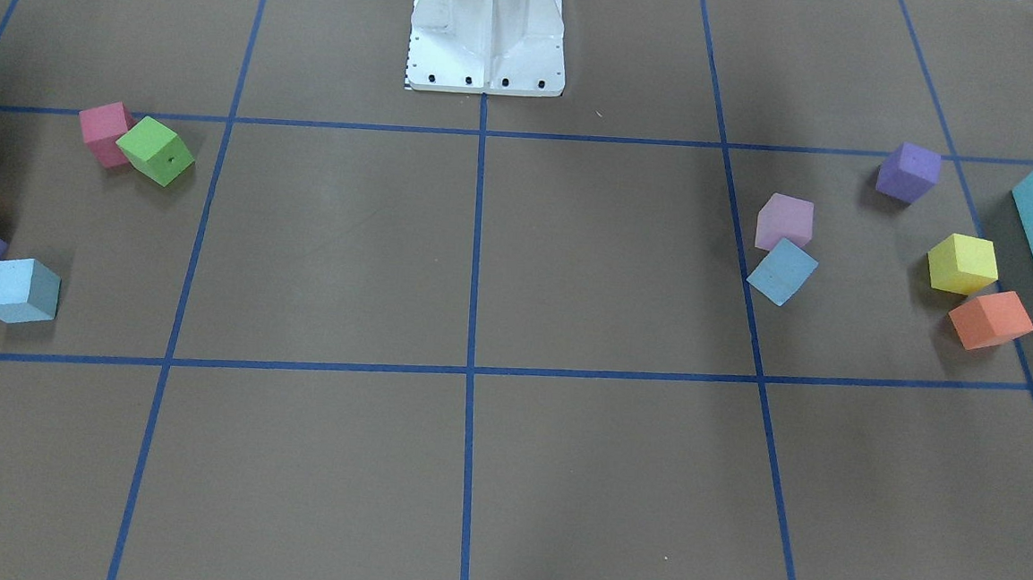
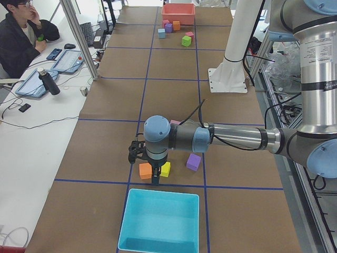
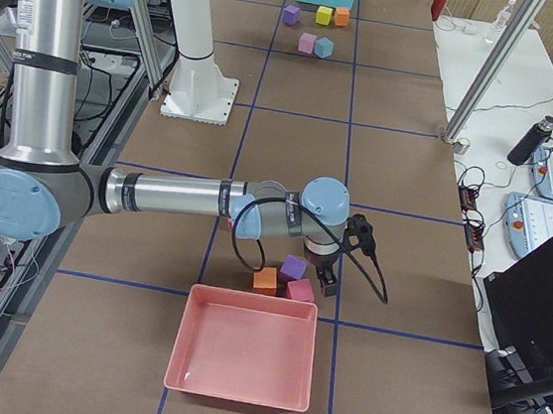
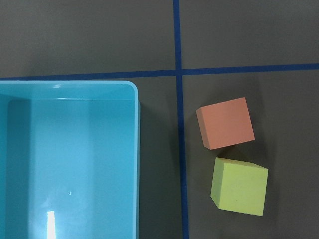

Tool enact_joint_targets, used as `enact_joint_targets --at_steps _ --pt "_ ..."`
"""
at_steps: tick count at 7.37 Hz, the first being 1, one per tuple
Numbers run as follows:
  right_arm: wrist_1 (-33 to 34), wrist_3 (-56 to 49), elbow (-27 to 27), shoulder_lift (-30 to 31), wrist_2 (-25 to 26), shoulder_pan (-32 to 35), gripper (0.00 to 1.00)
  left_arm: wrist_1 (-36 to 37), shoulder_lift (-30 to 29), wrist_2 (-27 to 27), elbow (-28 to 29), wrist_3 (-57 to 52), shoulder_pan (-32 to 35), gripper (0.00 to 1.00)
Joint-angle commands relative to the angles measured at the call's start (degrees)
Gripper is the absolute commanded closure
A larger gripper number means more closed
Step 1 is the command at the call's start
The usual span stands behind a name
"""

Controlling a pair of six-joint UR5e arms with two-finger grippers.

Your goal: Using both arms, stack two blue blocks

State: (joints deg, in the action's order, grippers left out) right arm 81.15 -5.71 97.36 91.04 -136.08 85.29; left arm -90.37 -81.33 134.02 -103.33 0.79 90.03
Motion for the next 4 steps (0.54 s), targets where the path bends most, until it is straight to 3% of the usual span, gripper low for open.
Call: enact_joint_targets --at_steps 1,2,4 --pt "-5.7 16.6 0.2 -1.6 0.3 -6.7 0.00 -0.4 0.0 -0.1 0.0 0.1 0.0 0.02" --pt "-10.0 24.9 -0.1 -1.6 1.7 -10.2 0.00 -0.4 0.0 0.0 0.1 0.1 0.0 0.02" --pt "-15.1 34.3 -1.3 -1.6 9.5 -17.4 0.00 -0.4 0.0 0.0 0.0 0.0 0.0 0.02"
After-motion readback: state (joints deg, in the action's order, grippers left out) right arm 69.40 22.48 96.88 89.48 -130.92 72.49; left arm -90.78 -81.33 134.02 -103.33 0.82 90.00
